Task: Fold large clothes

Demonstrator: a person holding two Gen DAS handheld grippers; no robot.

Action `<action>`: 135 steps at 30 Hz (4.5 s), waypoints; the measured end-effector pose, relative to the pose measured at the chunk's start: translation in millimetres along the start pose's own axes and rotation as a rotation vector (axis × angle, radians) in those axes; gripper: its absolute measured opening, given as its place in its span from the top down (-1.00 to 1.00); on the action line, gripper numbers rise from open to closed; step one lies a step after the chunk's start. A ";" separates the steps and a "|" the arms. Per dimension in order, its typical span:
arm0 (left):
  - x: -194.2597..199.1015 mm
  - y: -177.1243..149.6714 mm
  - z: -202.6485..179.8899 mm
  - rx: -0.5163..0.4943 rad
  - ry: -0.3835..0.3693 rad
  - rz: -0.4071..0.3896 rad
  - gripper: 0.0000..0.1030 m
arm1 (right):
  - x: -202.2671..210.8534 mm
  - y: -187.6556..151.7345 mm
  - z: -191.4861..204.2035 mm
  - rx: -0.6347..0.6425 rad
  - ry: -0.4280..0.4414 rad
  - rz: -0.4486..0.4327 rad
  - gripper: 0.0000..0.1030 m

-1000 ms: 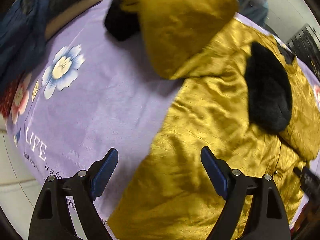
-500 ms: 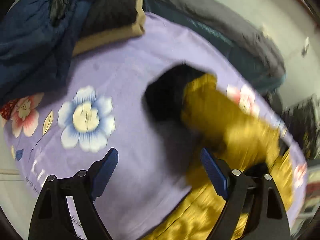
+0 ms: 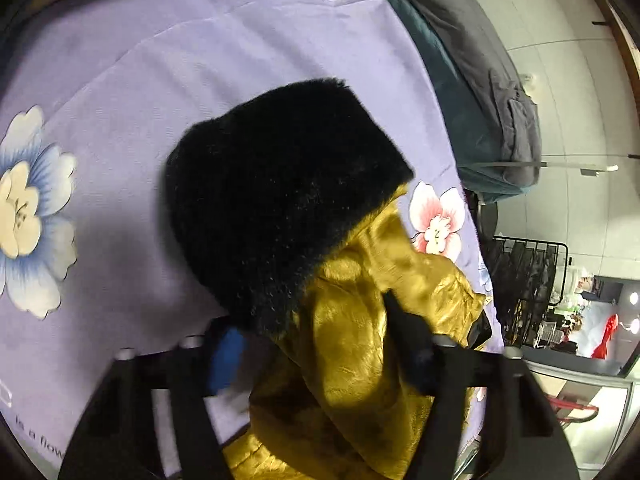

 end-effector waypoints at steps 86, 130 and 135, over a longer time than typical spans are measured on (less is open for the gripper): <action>-57.1 -303.0 -66.4 -1.132 0.455 0.153 -0.82 | 22.1 136.5 1.3 -0.112 0.179 -0.106 -0.49; -22.0 -290.3 -19.9 -0.931 0.488 0.131 -0.82 | 22.4 76.0 30.7 -0.150 0.535 0.011 -0.22; -16.3 -288.0 -14.0 -0.917 0.499 0.123 -0.82 | 0.3 86.1 55.1 -0.163 0.580 0.103 -0.22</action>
Point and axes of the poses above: each gripper's, at about its wrist camera, not at the fingertips, and x roughly against the way its jaws point, z to its left, y to its top, the point moved 8 cm from there along -x, roughly the way its jaws point, and after that the axes turned 15 degrees about -y, right-handed, at the moved point
